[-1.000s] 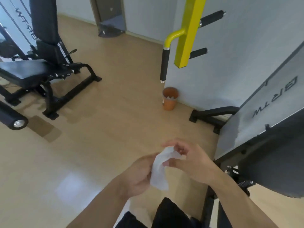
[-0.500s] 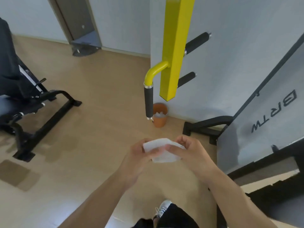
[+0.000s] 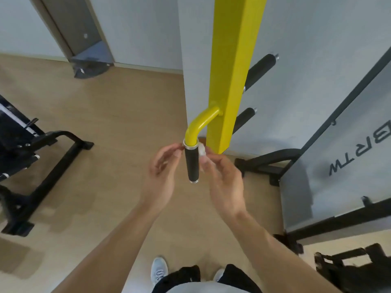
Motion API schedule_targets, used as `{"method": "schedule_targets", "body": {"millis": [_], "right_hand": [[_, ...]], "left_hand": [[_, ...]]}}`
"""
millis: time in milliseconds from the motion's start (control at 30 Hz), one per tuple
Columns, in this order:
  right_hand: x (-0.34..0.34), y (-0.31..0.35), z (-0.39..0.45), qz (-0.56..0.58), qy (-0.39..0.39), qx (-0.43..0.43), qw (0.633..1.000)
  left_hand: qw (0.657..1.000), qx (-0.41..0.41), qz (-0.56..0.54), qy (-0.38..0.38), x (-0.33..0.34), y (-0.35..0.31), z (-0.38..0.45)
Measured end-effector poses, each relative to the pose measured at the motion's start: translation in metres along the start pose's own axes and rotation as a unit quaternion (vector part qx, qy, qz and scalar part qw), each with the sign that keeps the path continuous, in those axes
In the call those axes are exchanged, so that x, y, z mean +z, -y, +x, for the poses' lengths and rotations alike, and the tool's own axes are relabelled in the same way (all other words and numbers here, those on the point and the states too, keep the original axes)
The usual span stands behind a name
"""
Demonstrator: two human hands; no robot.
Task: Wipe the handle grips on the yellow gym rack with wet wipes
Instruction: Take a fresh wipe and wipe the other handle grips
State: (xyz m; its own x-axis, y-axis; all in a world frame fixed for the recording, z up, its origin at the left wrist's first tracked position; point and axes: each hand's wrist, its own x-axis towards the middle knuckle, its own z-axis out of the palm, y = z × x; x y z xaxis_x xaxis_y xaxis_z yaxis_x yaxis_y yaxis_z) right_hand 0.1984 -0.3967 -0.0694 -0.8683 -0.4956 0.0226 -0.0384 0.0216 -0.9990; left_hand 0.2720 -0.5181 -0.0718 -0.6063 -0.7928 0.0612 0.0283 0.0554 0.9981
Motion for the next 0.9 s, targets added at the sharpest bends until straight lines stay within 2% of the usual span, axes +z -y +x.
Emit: {"method": "schedule_targets", "body": {"millis": [67, 100, 200, 267, 333, 467, 600, 733, 833, 900], "right_hand": [[0.016, -0.006, -0.009, -0.006, 0.051, -0.079, 0.996], [0.02, -0.011, -0.007, -0.013, 0.032, -0.097, 0.995], [0.033, -0.018, 0.015, -0.04, -0.044, -0.047, 0.997], [0.044, -0.02, 0.03, -0.077, -0.013, -0.037, 0.996], [0.055, -0.02, 0.035, -0.127, 0.005, -0.069, 0.989], [0.064, -0.028, 0.038, -0.146, -0.027, -0.088, 0.985], [0.066, -0.056, 0.035, -0.227, -0.025, -0.05, 0.972], [0.069, -0.045, 0.038, -0.157, -0.063, -0.066, 0.983], [0.07, -0.036, 0.039, -0.113, -0.073, -0.068, 0.989], [0.072, -0.038, 0.037, -0.127, -0.108, -0.086, 0.982]], "left_hand": [[0.999, 0.034, 0.01, 0.035, -0.005, -0.008, 0.008], [0.998, 0.04, 0.026, 0.049, -0.008, -0.012, 0.013], [0.993, 0.027, 0.062, 0.1, -0.016, -0.023, 0.031], [0.987, 0.029, 0.09, 0.13, -0.021, -0.028, 0.041], [0.98, 0.036, 0.112, 0.164, -0.023, -0.032, 0.05], [0.972, 0.075, 0.134, 0.176, -0.022, -0.046, 0.063], [0.958, 0.096, 0.156, 0.22, -0.007, -0.064, 0.072], [0.959, 0.013, 0.122, 0.256, -0.003, -0.069, 0.083], [0.947, 0.015, 0.148, 0.284, -0.005, -0.071, 0.089], [0.94, 0.033, 0.171, 0.292, -0.004, -0.071, 0.087]]}}
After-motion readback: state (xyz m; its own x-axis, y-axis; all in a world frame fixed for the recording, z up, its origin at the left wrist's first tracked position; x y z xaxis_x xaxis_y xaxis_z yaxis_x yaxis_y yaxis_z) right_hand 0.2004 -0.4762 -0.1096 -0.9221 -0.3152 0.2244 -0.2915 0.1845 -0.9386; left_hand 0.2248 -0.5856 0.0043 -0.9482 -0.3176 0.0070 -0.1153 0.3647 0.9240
